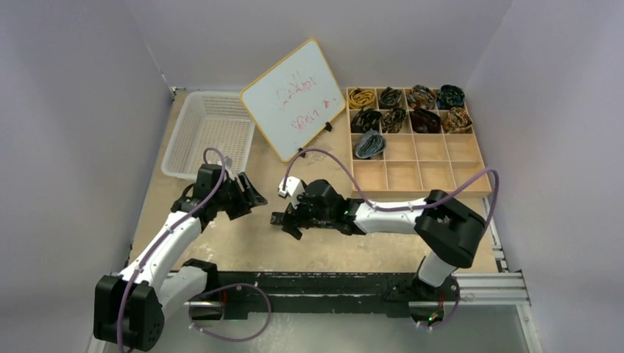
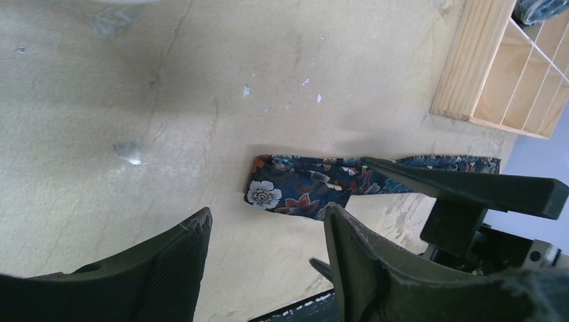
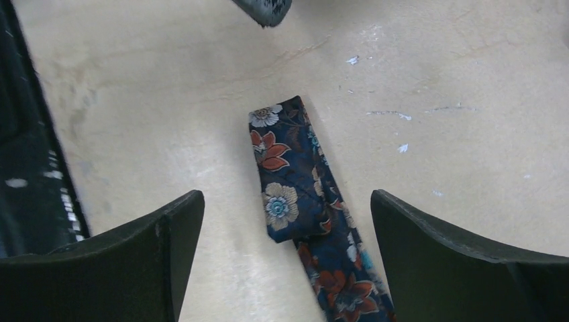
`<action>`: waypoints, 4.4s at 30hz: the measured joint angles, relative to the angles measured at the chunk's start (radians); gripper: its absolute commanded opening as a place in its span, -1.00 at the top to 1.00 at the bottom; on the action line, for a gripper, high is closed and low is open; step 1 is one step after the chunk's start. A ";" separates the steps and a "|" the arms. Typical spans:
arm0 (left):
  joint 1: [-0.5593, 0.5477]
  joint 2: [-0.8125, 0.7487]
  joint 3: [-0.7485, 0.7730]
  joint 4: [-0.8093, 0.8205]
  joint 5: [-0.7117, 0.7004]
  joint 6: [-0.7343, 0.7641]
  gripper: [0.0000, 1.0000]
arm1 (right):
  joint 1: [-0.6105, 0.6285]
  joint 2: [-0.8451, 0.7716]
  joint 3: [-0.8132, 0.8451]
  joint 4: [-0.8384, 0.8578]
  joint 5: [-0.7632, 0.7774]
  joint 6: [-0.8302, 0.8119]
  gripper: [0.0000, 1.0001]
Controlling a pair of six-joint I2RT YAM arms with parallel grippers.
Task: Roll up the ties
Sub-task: Roll the tie at the center of the board.
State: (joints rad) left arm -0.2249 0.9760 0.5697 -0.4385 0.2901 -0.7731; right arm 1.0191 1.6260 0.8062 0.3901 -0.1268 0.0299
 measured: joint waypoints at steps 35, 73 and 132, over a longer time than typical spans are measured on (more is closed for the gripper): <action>0.064 -0.003 -0.088 -0.003 0.023 -0.023 -0.20 | -0.026 0.318 0.290 -0.189 -0.264 -0.388 0.18; 0.074 -0.117 -0.185 0.019 0.004 -0.124 -0.21 | -0.082 -0.138 -0.100 0.105 -0.048 0.725 -0.60; 0.074 -0.061 -0.208 0.085 0.076 -0.093 -0.20 | -0.067 0.124 0.005 0.025 -0.092 1.035 0.70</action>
State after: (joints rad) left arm -0.1505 0.9154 0.3614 -0.3538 0.3664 -0.8665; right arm 0.9520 1.7496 0.8112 0.4152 -0.2184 1.0649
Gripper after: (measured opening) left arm 0.600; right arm 0.163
